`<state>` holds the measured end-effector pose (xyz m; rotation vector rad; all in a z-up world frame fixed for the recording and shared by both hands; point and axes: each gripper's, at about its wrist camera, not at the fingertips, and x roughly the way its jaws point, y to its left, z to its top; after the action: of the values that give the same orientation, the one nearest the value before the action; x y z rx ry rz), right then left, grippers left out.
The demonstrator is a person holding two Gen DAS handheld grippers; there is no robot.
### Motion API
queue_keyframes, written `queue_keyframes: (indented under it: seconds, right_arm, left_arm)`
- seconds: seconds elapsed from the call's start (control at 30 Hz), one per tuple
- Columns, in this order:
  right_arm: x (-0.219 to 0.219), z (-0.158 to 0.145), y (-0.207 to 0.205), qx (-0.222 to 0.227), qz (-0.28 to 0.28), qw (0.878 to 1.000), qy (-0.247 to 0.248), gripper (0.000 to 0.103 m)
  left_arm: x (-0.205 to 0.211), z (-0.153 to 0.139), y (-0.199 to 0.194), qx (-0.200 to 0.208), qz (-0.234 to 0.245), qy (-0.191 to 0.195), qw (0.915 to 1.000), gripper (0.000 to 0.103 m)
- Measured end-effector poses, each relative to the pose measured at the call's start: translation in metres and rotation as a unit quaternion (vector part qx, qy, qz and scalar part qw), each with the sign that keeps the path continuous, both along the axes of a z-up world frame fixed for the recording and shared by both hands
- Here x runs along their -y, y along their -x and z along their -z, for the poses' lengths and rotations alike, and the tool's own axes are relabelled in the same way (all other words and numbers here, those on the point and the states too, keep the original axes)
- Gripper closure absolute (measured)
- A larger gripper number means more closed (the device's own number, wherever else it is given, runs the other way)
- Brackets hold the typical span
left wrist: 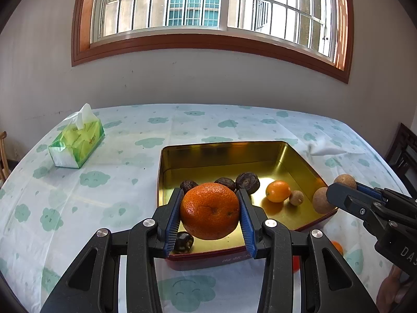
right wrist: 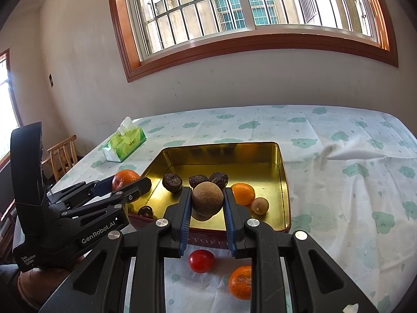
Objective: Organize fruits
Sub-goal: 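Lower the tangerine with the left gripper while the right lowers the brown fruit into the tin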
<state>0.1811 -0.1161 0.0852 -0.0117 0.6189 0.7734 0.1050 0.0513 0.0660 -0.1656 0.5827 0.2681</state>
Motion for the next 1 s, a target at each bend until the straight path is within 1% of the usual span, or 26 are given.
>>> queue_keyframes:
  seconds: [0.23, 1.0]
  right_arm:
    - [-0.002, 0.004, -0.005, -0.003, 0.002, 1.0, 0.001, 0.082]
    - [-0.01, 0.013, -0.023, -0.015, 0.001, 1.0, -0.001, 0.082]
  left_arm:
    - [-0.005, 0.004, -0.005, -0.004, -0.005, 0.005, 1.0, 0.061]
    - [-0.008, 0.011, -0.022, -0.013, -0.007, 0.003, 0.9999, 0.061]
